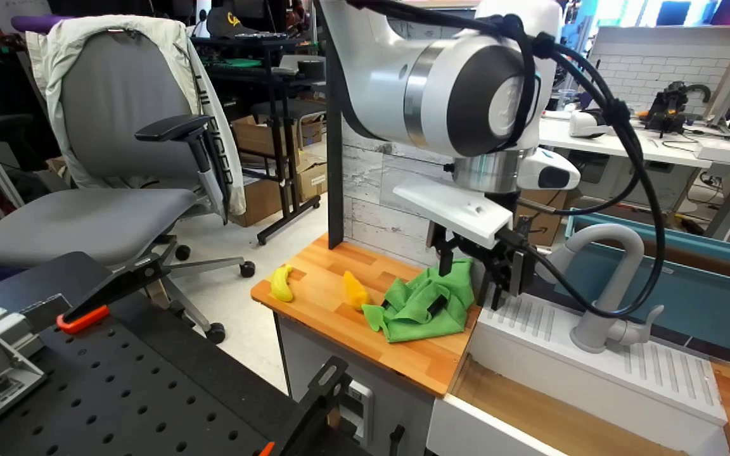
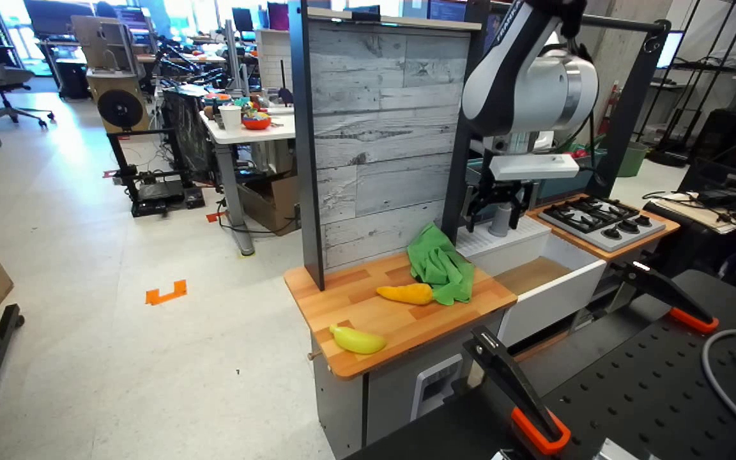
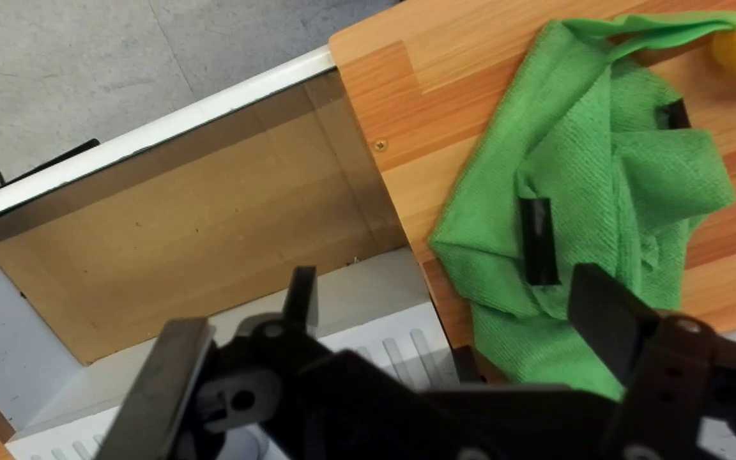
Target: Move the green cloth very slightly to the left.
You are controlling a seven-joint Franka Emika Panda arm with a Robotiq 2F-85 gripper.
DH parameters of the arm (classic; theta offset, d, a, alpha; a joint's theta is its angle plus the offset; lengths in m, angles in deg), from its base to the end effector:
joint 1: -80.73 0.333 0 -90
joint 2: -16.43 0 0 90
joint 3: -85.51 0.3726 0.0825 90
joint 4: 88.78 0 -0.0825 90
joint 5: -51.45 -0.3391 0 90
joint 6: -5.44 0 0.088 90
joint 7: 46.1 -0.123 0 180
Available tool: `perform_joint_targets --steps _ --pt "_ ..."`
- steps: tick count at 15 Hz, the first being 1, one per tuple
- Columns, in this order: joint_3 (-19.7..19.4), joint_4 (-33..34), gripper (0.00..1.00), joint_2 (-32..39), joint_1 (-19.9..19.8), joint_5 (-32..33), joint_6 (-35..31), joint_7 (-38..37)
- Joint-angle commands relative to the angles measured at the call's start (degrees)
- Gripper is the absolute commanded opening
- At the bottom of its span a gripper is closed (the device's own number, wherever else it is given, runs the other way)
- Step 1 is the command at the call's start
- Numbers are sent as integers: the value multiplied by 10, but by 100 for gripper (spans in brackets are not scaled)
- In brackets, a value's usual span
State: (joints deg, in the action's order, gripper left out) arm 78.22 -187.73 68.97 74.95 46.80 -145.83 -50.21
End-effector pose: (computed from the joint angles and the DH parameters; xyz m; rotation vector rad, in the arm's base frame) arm 0.6538 -0.1418 0.1160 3.0400 -0.4927 0.0006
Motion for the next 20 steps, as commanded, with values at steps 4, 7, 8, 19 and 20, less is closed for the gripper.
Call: perform_joint_targets --steps 4,7,8,19,20 --pt "-24 102 100 96 8 26 14 -21" --pt "-27 135 100 132 12 28 8 -27" --pt "-30 144 100 144 16 30 4 -30" --pt "-61 247 41 233 62 55 29 -72" --pt "-62 255 32 236 64 56 35 -73"
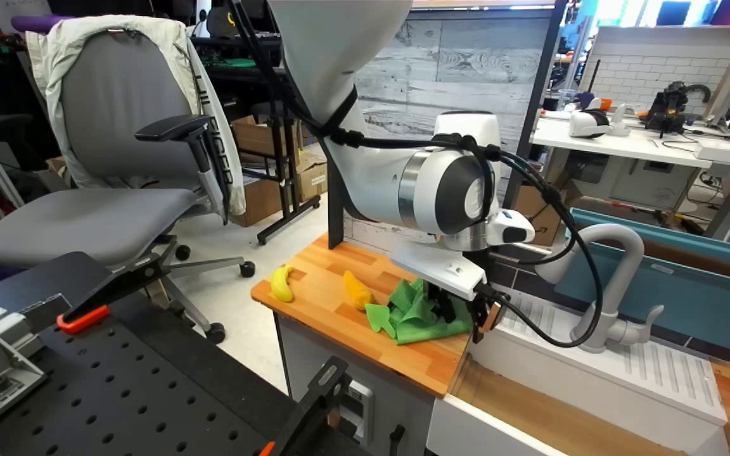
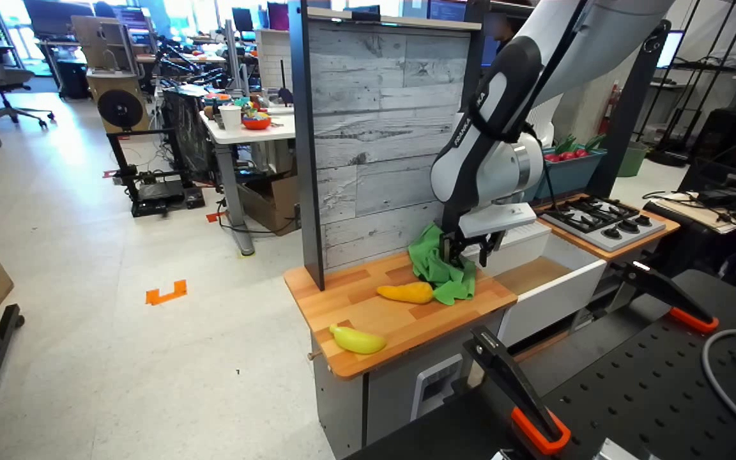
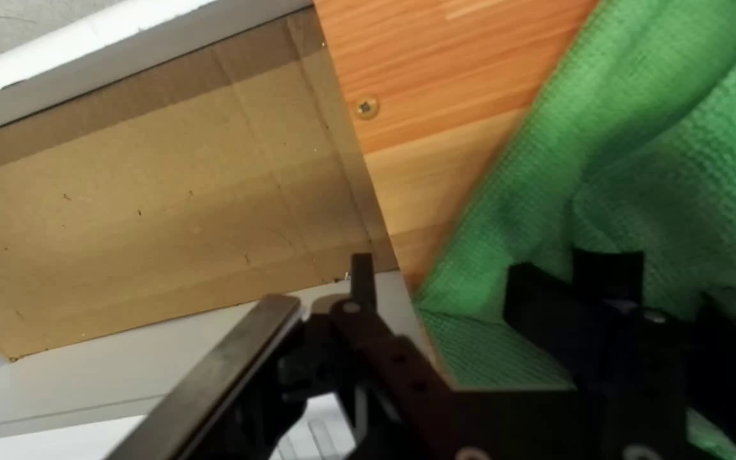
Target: Move the green cloth very slightly to the left.
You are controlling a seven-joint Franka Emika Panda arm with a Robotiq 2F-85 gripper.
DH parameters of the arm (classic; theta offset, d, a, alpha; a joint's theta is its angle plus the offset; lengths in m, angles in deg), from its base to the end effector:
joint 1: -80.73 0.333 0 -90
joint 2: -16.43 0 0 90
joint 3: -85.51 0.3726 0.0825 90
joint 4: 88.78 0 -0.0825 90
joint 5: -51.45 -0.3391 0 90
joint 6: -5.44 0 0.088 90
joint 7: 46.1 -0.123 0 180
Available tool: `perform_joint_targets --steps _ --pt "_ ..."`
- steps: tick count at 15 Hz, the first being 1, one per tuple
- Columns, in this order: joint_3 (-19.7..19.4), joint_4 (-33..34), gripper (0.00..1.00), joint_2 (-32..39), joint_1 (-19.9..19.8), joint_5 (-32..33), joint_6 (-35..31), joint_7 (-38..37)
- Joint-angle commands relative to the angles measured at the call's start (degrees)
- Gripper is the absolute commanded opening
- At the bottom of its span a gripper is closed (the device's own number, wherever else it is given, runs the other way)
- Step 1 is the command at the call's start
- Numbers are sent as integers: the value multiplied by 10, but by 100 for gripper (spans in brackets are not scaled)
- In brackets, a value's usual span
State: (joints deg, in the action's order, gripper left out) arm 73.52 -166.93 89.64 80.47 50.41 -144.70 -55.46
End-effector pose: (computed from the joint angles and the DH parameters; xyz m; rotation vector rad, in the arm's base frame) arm 0.6969 -0.1159 -0.0099 2.9275 -0.3626 -0.0062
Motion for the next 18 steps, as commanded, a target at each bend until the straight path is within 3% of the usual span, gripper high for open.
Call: perform_joint_targets --steps 1,4,5,12,18 --pt "-15 55 26 33 9 20 29 -21" --pt "-19 72 3 41 9 28 44 -24" --pt "-21 76 0 42 9 30 48 -24" --pt "-20 3 2 -2 17 25 -9 -9" --pt "-17 -161 2 -88 38 24 -153 -3"
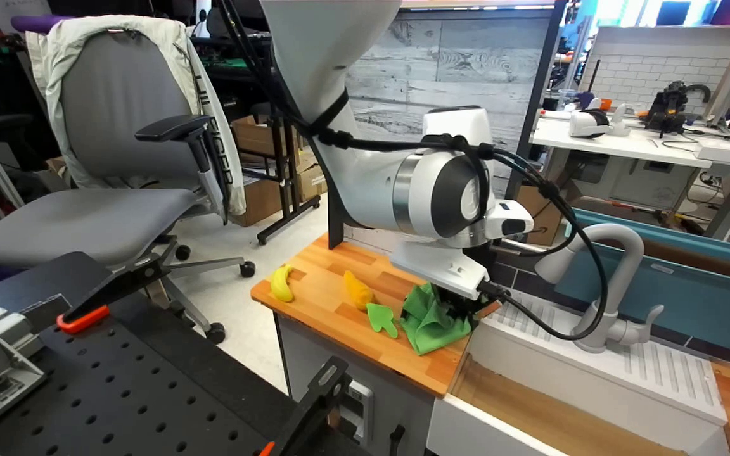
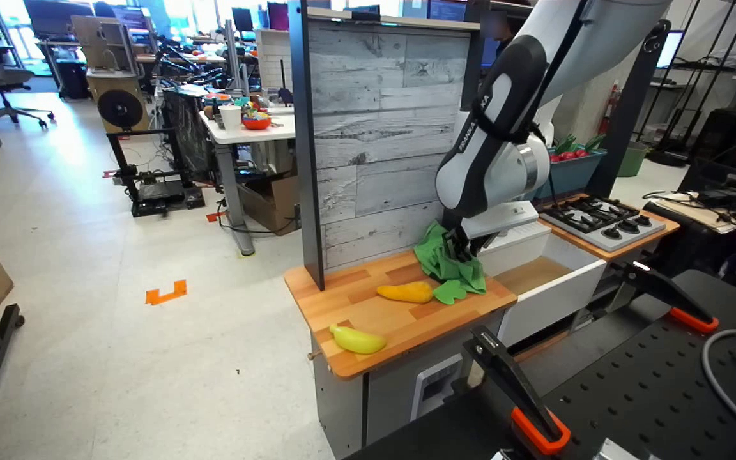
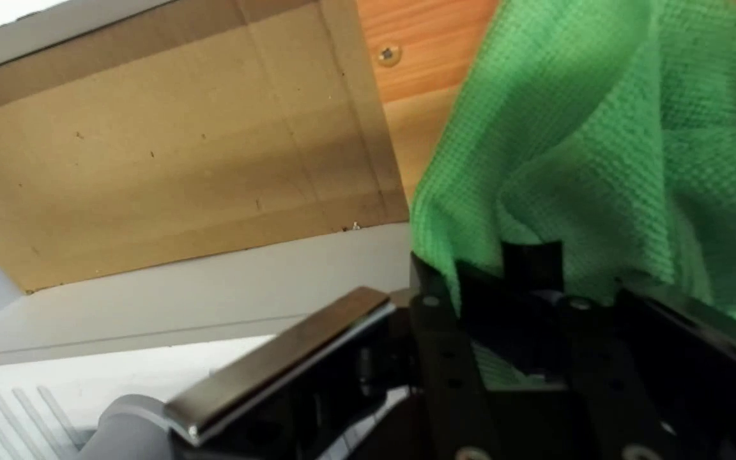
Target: Move the green cloth very slightly to the left.
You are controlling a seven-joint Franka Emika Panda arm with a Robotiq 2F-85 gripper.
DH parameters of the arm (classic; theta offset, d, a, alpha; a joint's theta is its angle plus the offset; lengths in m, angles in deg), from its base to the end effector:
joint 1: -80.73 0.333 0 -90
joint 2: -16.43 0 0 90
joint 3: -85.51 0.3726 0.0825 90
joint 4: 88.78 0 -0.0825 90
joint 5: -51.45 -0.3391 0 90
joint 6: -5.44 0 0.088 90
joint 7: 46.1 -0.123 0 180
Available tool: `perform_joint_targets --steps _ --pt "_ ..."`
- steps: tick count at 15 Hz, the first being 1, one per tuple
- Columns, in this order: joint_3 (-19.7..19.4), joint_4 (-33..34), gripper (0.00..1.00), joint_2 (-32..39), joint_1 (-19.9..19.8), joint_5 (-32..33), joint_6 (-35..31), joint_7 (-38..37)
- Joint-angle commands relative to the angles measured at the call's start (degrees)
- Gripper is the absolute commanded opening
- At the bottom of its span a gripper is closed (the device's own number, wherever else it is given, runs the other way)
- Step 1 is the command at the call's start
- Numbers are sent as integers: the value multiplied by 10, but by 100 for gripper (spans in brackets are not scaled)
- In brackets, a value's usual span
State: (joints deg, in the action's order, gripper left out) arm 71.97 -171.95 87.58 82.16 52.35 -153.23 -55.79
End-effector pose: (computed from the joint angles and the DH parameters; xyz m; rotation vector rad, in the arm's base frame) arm 0.6957 -0.1110 0.0038 2.8996 -0.2879 0.1404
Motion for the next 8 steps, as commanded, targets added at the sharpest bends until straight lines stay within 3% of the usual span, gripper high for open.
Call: perform_joint_targets --steps 1,4,8 --pt "1 -130 2 -78 24 7 -86 -2" --pt "2 -194 2 -122 40 2 -114 -1" --pt "16 -237 2 -181 47 -7 -93 -2"
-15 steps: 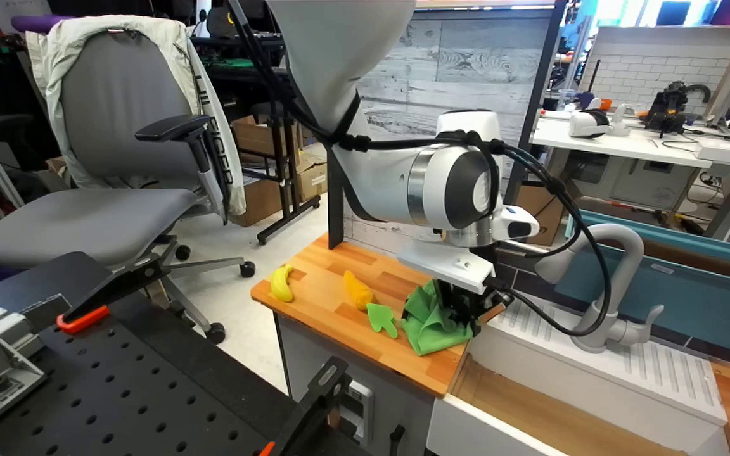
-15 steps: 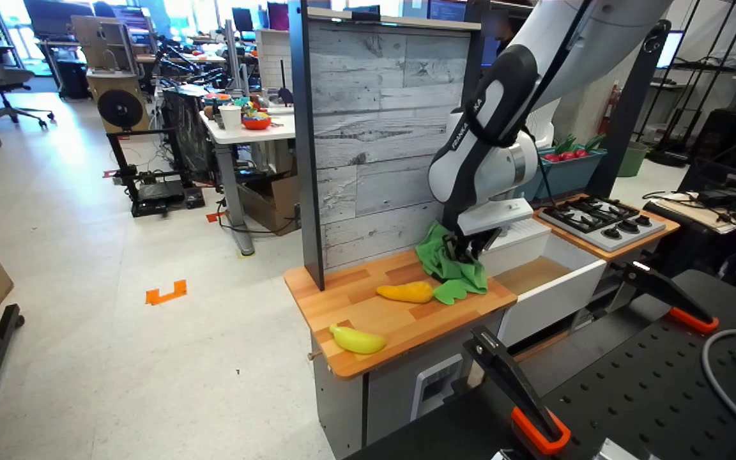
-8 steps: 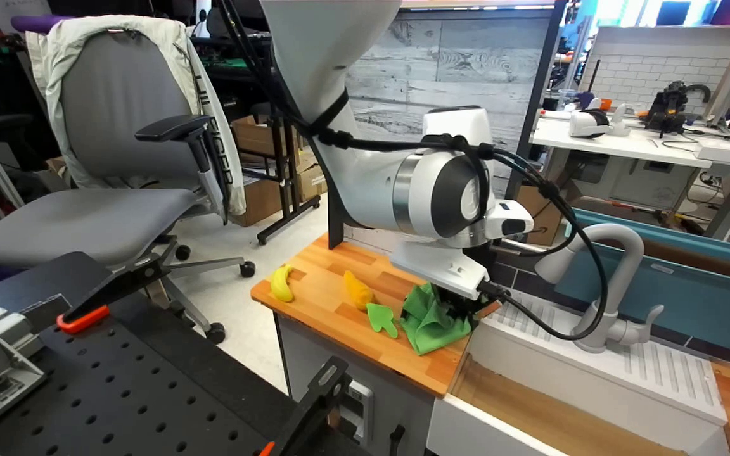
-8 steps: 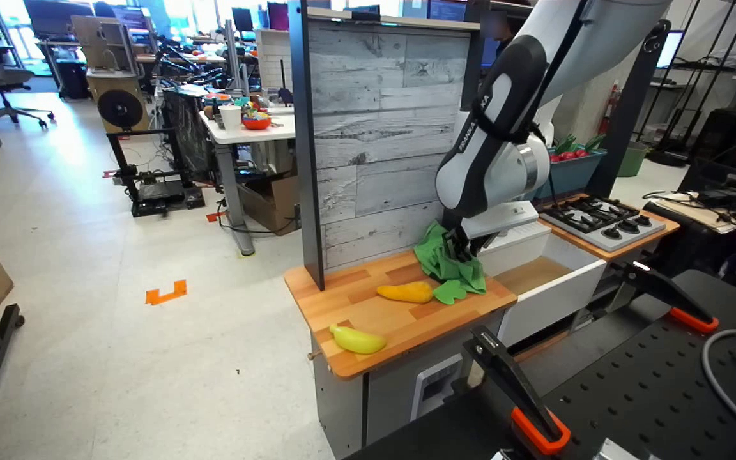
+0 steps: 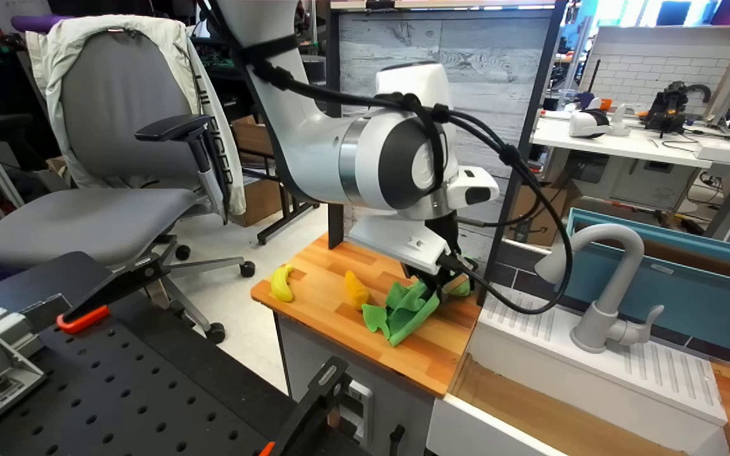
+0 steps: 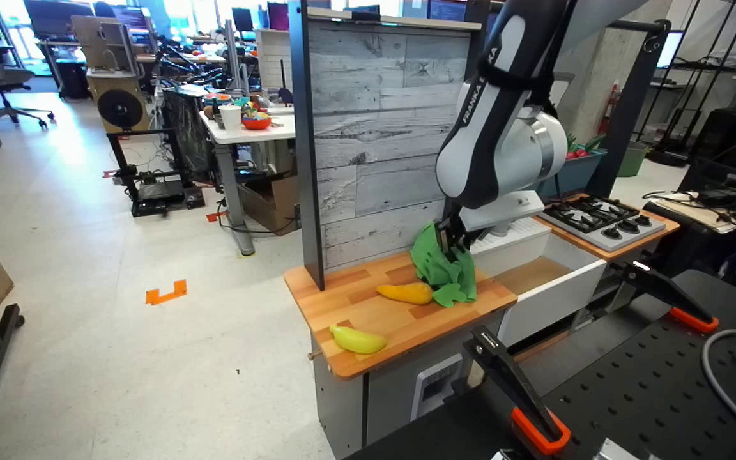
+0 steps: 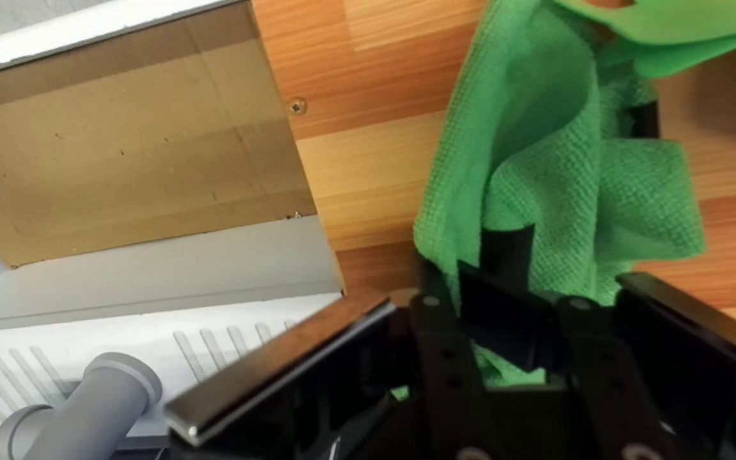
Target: Move the green cloth very slightly to the left.
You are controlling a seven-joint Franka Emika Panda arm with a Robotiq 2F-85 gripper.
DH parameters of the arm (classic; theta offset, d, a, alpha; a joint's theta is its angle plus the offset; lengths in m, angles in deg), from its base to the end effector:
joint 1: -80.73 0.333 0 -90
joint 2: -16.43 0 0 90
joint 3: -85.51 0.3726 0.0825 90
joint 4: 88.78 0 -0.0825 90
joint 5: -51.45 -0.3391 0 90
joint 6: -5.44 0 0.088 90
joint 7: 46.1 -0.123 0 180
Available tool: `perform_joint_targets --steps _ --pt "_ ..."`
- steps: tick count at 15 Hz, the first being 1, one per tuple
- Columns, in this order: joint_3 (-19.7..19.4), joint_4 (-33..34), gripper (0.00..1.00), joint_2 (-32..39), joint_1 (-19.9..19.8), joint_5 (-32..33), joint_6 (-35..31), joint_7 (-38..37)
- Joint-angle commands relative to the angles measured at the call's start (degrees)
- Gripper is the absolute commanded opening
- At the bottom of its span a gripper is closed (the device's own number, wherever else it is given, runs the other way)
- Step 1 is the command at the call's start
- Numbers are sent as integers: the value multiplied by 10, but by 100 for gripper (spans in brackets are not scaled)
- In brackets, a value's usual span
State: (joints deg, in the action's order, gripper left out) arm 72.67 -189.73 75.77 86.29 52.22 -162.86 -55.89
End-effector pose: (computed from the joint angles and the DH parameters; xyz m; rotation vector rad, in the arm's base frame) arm 0.6609 -0.0640 0.0634 2.9384 -0.2385 0.2425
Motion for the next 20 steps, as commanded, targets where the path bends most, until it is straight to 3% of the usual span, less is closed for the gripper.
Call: perform_joint_targets --steps 1,6,12,20 --pt "14 -64 2 -76 7 -6 11 -2" --pt "36 -63 2 -110 10 -4 33 -1" --pt "49 -1 2 -68 16 -3 72 -13" --pt "53 165 2 41 31 2 179 -44"
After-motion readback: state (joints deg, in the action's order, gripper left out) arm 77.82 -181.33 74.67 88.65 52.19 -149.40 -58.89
